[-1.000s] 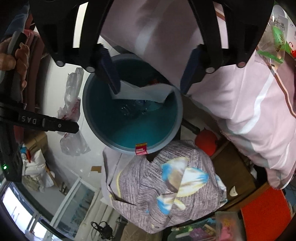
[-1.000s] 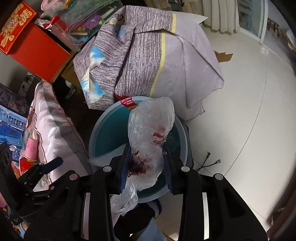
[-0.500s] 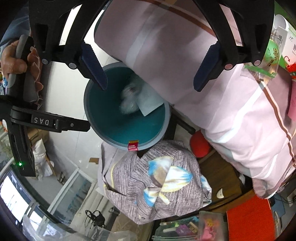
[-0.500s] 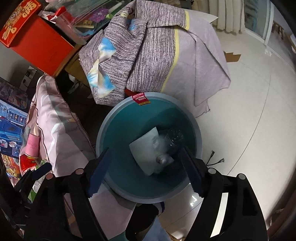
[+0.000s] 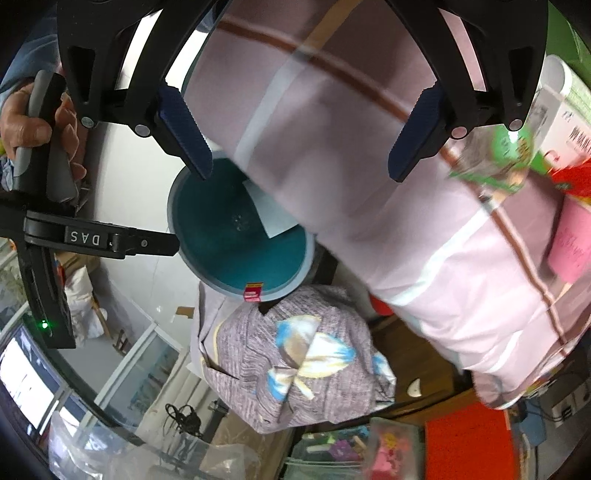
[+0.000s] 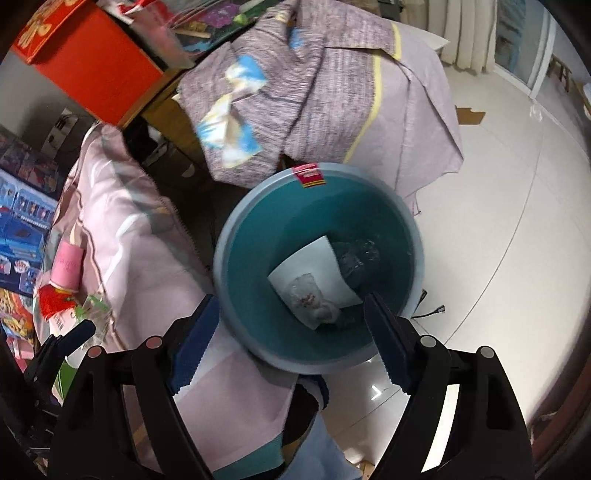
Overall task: Collect trash
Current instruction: 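Move both grippers back over the bed toward the green box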
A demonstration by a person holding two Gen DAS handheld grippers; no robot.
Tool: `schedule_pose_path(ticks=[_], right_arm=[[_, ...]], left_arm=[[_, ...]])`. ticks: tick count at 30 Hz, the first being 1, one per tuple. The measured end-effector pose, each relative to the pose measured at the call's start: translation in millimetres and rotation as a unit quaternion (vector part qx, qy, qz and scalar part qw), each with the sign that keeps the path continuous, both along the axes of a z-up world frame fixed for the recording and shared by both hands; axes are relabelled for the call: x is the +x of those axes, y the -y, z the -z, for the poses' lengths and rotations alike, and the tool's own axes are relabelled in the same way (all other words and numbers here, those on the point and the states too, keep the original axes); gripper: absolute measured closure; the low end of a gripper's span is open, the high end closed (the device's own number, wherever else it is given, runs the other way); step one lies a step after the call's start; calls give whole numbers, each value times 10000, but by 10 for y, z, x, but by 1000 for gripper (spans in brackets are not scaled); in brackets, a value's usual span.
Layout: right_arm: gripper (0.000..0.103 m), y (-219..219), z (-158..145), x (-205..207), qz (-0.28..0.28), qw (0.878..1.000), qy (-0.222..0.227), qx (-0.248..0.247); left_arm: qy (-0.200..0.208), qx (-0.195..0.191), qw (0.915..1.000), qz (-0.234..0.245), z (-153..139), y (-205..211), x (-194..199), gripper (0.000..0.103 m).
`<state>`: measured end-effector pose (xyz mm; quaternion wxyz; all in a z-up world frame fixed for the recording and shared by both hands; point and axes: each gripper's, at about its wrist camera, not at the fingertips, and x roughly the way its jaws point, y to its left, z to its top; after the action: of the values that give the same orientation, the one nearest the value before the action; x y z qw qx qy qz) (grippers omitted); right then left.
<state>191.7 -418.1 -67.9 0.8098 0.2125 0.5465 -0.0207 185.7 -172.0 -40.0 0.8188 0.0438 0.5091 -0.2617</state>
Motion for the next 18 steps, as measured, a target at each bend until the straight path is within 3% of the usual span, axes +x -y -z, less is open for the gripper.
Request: schedule_pose_path(ticks=[18], right_arm=[[26, -1604, -293, -139, -1309, 9909, -30, -314]], left_arm=[[350, -103, 9934, -1086, -298, -1670, -474, 5]])
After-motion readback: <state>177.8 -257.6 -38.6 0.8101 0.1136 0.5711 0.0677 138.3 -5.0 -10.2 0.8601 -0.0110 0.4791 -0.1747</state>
